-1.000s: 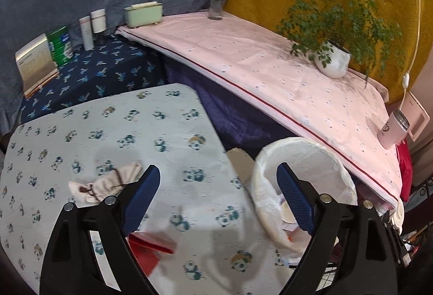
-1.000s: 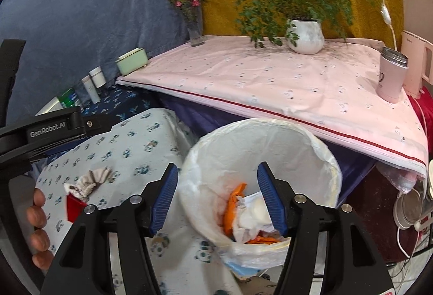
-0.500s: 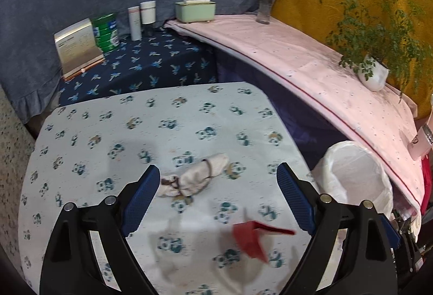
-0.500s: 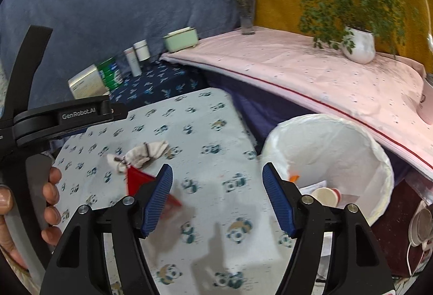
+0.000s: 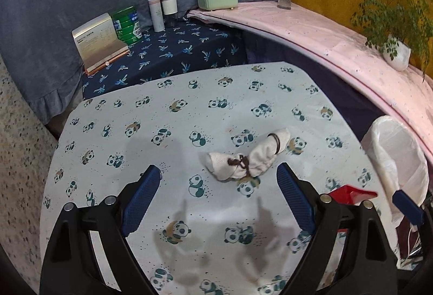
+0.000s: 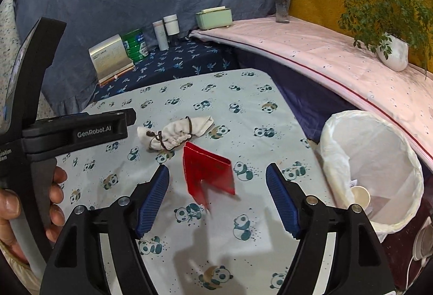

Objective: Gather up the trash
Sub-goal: 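Grasp the red packet with the right gripper while the left gripper grasps the white glove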

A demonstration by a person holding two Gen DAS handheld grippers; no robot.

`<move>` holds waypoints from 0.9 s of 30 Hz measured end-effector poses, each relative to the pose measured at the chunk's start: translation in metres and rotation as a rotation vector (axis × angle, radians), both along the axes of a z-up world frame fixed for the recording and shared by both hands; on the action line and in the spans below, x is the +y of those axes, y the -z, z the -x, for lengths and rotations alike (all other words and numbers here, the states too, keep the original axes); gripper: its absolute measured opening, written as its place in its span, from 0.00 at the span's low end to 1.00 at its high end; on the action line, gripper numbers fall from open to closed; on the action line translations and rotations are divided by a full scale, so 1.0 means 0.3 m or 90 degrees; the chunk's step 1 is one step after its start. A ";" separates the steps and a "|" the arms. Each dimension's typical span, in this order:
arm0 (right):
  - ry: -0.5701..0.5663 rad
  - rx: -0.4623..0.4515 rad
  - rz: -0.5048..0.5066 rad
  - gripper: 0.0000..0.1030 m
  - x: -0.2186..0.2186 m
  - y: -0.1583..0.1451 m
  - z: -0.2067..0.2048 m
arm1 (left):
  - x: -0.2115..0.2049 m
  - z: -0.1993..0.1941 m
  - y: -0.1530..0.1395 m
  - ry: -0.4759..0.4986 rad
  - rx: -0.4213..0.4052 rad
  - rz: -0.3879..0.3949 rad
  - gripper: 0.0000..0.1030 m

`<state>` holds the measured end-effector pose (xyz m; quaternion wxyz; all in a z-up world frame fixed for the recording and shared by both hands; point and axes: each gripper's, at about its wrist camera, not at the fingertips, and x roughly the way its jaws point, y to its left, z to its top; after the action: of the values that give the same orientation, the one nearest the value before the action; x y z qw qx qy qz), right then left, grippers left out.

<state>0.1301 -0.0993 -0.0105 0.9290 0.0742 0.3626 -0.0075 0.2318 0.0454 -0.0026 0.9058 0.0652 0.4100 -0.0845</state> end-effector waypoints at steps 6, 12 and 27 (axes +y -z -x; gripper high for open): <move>-0.006 0.022 0.006 0.69 0.027 0.053 -0.056 | 0.001 -0.036 0.073 0.035 0.027 -0.022 0.81; -0.005 0.041 0.001 0.69 0.023 0.109 -0.106 | -0.030 -0.088 0.149 0.095 0.045 -0.038 0.81; -0.005 0.056 -0.013 0.40 0.014 0.148 -0.150 | -0.118 -0.214 0.282 0.136 0.097 -0.042 0.69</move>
<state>0.1751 -0.0949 -0.0548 0.9114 0.0816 0.4033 -0.0032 0.2959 0.0100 -0.0871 0.8553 0.1315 0.4707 -0.1718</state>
